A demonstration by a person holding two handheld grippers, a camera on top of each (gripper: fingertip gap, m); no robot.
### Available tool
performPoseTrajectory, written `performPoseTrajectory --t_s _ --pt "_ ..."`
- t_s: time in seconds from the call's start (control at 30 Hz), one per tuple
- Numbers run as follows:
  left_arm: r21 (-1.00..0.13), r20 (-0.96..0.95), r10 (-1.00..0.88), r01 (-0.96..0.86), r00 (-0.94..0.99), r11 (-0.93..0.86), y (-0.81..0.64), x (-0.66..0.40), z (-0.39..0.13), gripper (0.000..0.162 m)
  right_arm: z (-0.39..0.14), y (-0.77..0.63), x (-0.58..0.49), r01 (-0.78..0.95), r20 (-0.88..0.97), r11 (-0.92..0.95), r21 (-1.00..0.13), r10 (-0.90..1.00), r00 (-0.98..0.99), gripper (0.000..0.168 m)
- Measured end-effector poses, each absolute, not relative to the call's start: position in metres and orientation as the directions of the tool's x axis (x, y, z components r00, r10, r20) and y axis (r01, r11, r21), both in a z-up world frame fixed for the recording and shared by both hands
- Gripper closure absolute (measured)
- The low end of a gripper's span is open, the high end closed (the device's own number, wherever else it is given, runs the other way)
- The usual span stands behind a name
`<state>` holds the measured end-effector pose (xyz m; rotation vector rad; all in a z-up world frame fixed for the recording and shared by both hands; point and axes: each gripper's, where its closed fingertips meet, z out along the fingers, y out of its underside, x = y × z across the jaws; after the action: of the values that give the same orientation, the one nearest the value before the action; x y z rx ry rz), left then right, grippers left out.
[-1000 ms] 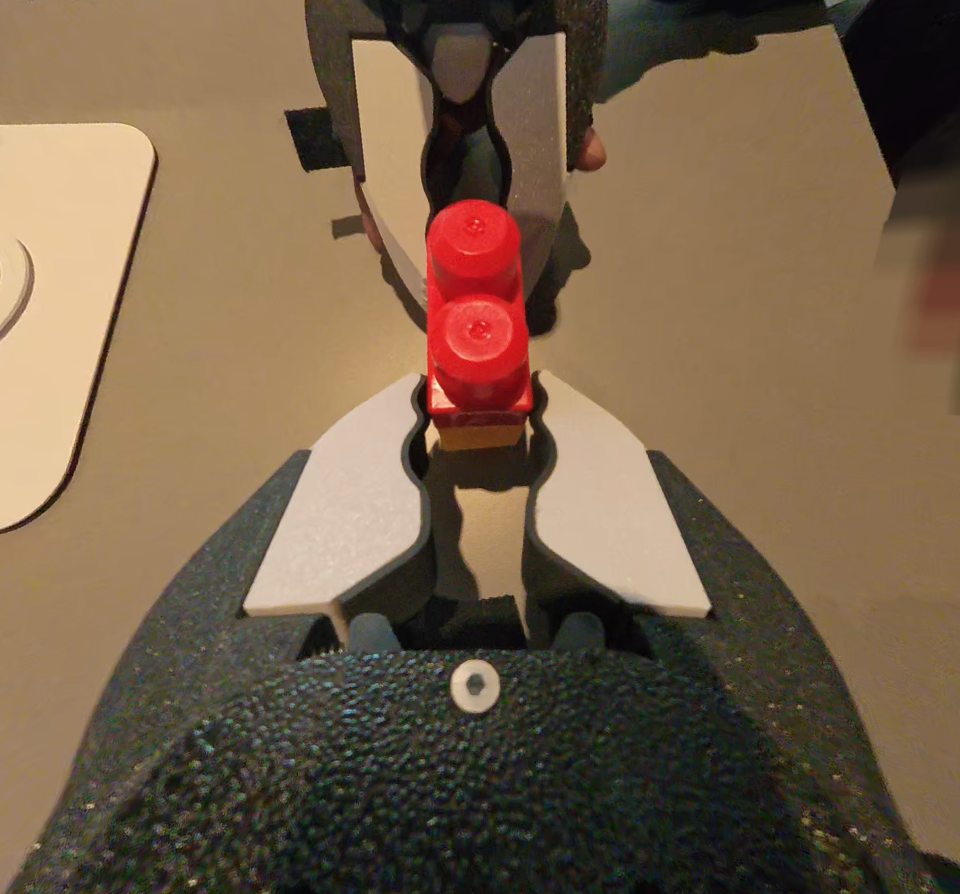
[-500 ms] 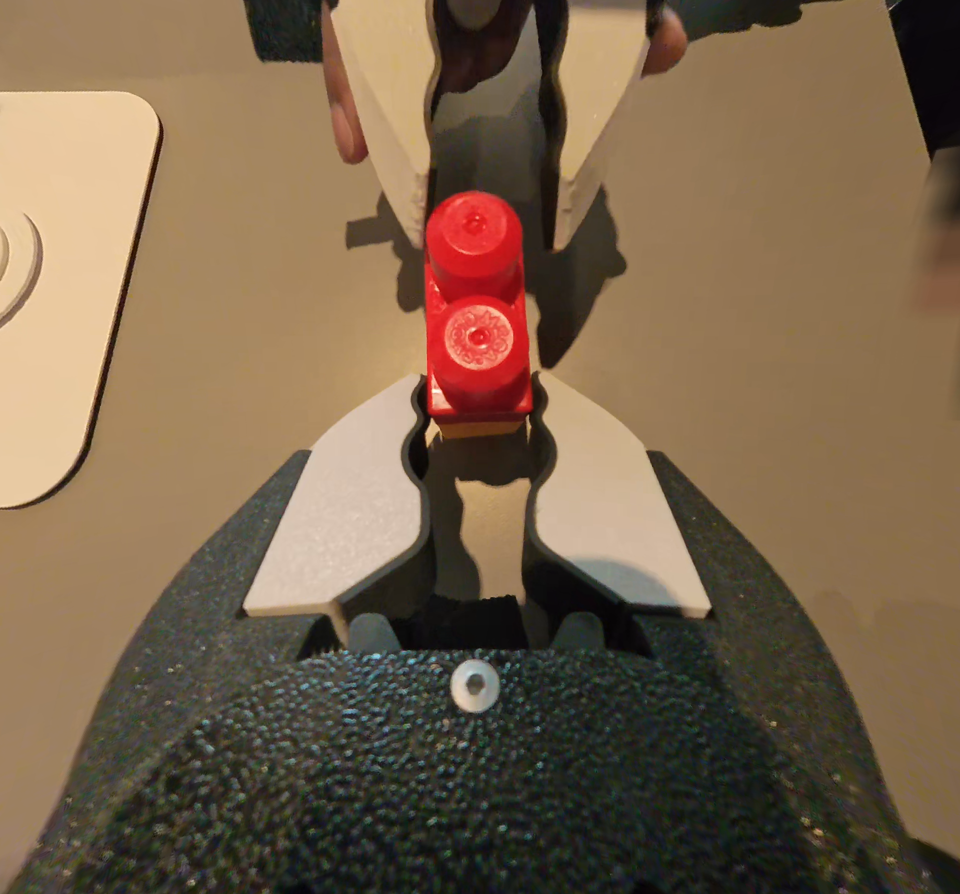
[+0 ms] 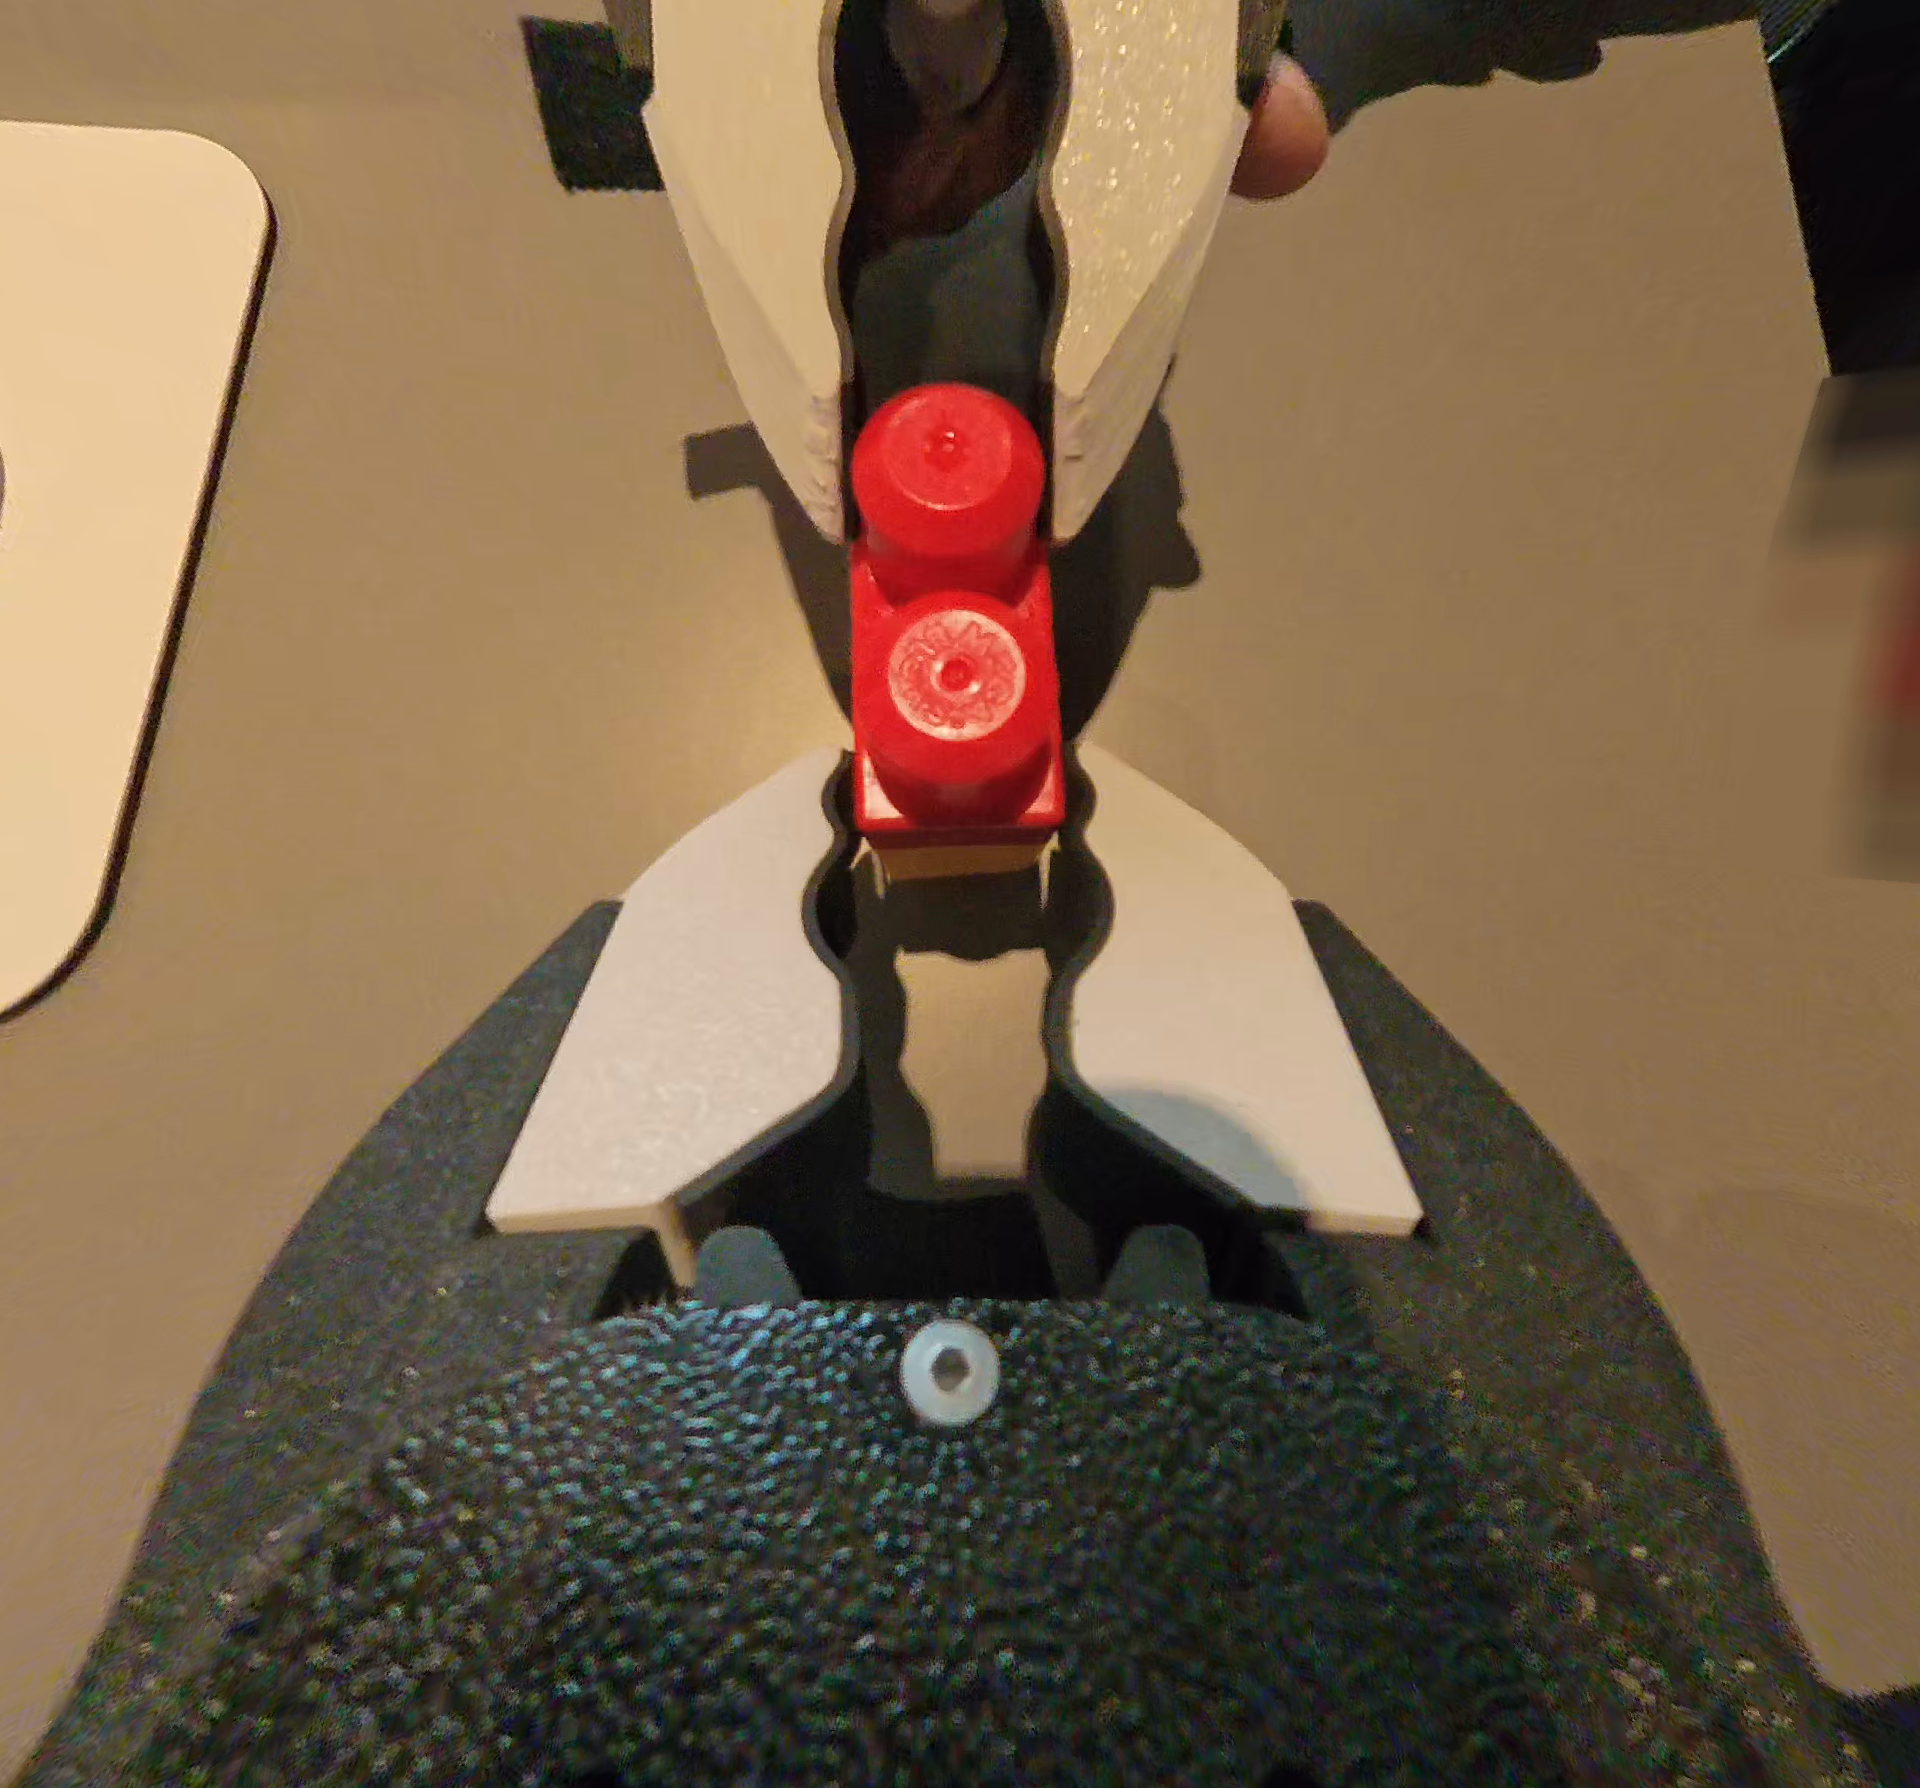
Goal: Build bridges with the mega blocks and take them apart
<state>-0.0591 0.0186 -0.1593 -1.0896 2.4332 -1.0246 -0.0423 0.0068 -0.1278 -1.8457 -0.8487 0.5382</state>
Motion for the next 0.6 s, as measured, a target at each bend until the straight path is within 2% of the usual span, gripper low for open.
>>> performPoseTrajectory --t_s 0.6 --pt "-0.743 -0.027 -0.801 -0.524 -0.597 0.416 0.0161 -0.0560 -0.1649 0.126 -0.1368 0.0034 -0.0403 0.306 -0.044 -0.309 -0.901 0.764 0.643 0.139"
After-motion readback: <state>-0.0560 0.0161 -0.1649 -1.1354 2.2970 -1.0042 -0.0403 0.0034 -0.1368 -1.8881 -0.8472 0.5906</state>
